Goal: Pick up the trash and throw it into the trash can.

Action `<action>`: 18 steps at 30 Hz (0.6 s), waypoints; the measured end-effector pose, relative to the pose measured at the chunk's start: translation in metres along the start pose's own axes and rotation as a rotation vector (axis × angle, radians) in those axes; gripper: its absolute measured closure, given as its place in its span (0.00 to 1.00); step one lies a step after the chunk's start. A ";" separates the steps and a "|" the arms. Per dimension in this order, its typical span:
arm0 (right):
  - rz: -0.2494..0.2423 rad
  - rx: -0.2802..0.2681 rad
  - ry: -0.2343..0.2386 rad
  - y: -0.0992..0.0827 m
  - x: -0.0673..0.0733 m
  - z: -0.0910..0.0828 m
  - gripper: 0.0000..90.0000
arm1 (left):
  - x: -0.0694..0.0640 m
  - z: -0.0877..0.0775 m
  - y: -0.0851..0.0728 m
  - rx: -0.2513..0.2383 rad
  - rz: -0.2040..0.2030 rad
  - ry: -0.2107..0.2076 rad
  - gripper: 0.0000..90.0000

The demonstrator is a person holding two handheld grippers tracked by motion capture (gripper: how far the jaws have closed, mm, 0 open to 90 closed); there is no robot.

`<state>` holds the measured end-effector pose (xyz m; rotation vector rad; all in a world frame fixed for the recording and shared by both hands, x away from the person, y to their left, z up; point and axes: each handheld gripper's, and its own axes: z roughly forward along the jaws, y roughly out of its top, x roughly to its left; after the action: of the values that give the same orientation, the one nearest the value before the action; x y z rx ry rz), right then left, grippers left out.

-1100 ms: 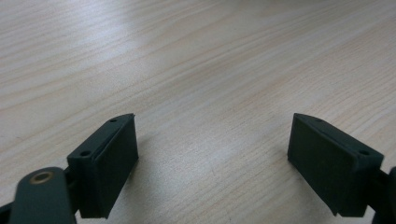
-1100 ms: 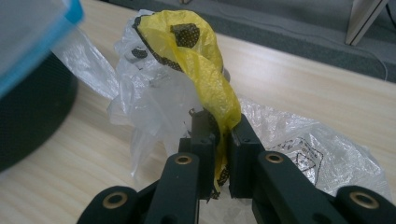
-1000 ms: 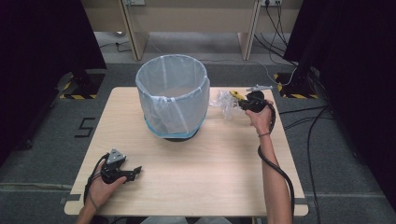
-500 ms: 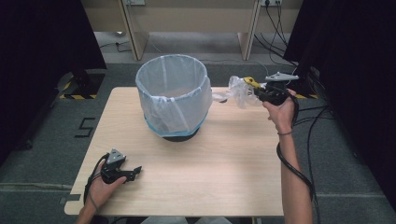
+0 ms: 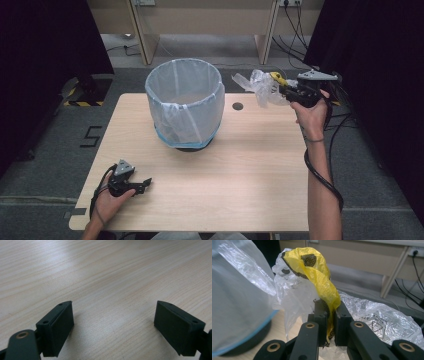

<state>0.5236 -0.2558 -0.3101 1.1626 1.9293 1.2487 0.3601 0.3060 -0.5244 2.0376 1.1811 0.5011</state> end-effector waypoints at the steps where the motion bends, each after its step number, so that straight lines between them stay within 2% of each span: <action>1: -0.001 -0.011 0.010 0.004 0.003 0.000 0.93 | 0.000 0.000 0.000 0.000 0.001 0.000 0.17; 7: -0.023 -0.057 0.052 0.027 0.020 -0.002 0.92 | 0.000 0.000 0.000 0.000 0.001 0.000 0.17; 13: -0.043 -0.074 0.105 0.043 0.041 0.004 0.92 | 0.000 0.000 0.000 0.000 0.001 0.000 0.17; 18: -0.094 -0.080 0.130 0.059 0.063 0.009 0.92 | 0.000 0.000 0.000 0.000 0.001 0.000 0.17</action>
<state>0.5225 -0.1852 -0.2602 0.9602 1.9832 1.3669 0.3601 0.3061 -0.5244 2.0377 1.1803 0.5014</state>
